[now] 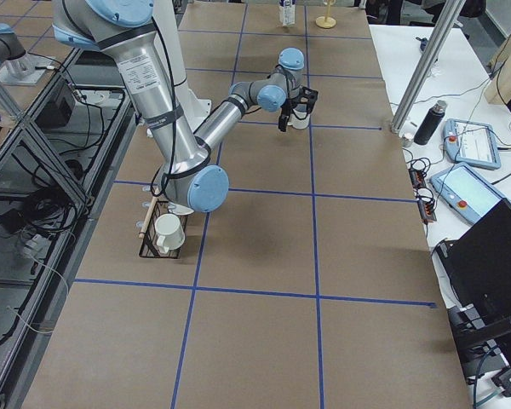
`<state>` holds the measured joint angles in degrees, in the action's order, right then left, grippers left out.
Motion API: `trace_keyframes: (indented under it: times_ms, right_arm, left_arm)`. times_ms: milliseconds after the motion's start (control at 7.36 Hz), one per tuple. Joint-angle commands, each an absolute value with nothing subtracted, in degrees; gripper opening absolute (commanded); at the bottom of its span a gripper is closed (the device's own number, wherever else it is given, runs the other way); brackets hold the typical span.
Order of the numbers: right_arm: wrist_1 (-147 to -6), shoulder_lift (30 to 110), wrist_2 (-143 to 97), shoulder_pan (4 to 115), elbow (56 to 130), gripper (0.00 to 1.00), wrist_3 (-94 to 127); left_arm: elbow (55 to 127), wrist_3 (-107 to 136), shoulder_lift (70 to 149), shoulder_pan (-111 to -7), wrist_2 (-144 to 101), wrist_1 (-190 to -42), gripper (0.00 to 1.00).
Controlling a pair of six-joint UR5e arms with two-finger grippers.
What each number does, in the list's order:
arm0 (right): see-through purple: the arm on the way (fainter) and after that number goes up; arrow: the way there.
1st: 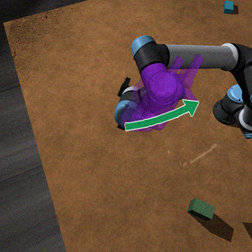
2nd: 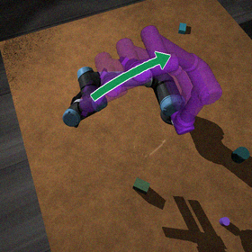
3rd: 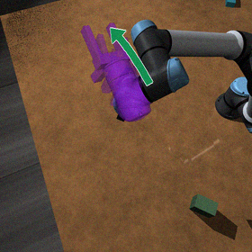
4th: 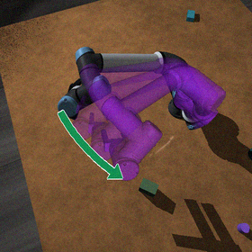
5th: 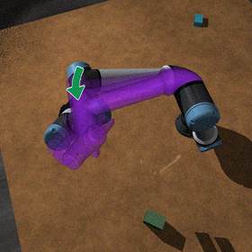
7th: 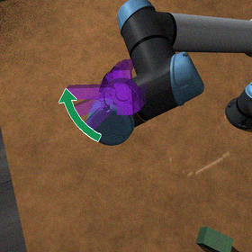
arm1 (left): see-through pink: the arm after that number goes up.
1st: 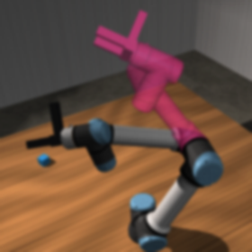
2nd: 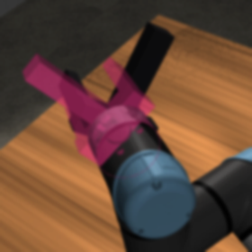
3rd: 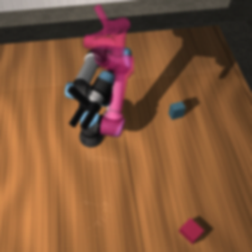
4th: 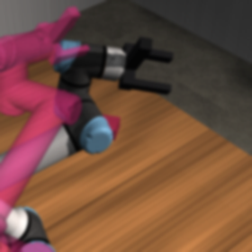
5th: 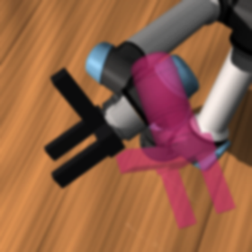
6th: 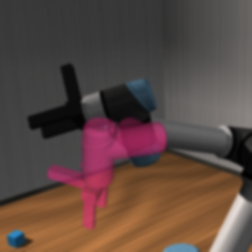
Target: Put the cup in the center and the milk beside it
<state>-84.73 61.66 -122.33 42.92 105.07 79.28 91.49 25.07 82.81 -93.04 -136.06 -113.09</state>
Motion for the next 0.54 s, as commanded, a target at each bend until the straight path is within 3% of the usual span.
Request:
trace_keyframes:
  times_ms: [0,136,408]
  right_arm:
    - [-84.7,64.2,-122.3,43.1,107.2,1.00,79.3]
    - [-84.7,66.5,-122.1,43.6,109.3,1.00,79.2]
    - [-84.7,72.2,-121.4,45.2,113.2,1.00,79.0]
  left_arm:
    - [104.1,25.7,84.6,-84.3,-134.1,-107.9,0.00]
    - [108.8,27.6,87.2,-79.1,-132.0,-104.1,0.00]
    - [117.2,36.5,104.1,-66.7,-125.8,-80.2,0.00]
